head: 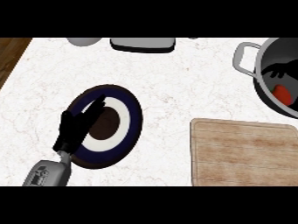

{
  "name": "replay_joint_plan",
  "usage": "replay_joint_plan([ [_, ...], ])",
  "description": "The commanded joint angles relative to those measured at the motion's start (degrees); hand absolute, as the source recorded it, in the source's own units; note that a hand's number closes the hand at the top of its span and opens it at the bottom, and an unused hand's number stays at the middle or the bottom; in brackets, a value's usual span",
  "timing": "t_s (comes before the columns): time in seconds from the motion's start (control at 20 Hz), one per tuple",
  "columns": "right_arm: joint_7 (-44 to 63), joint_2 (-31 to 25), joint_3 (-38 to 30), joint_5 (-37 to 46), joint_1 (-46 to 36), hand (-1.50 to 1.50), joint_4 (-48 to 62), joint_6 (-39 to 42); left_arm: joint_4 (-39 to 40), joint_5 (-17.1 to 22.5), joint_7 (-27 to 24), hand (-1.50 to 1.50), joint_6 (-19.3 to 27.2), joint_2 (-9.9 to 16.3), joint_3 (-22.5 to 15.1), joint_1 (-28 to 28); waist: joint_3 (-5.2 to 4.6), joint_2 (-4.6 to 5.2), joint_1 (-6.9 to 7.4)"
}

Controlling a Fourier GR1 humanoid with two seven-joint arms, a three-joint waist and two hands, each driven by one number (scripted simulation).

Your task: Pick the bell pepper from the cutting board and place it in the pot

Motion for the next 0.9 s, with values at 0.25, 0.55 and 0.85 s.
replay_joint_plan([
  [0.25,-7.12,3.55,-18.31,-19.16,-5.55,-1.50,3.90,14.07,0.38,0.33,-0.55,0.00,0.14,0.65,1.46,0.18,0.00,-0.54,-1.61],
  [0.55,-0.81,-3.51,-28.93,-29.10,-8.79,-1.50,9.27,18.13,-1.01,-0.61,0.99,0.00,1.00,-0.23,0.31,0.10,0.10,0.03,-0.98],
  [0.85,0.88,-9.36,-34.88,-35.07,-8.58,-1.50,10.37,22.48,-1.54,0.48,1.36,0.00,-0.58,0.44,0.83,-0.52,0.21,0.54,-0.22],
])
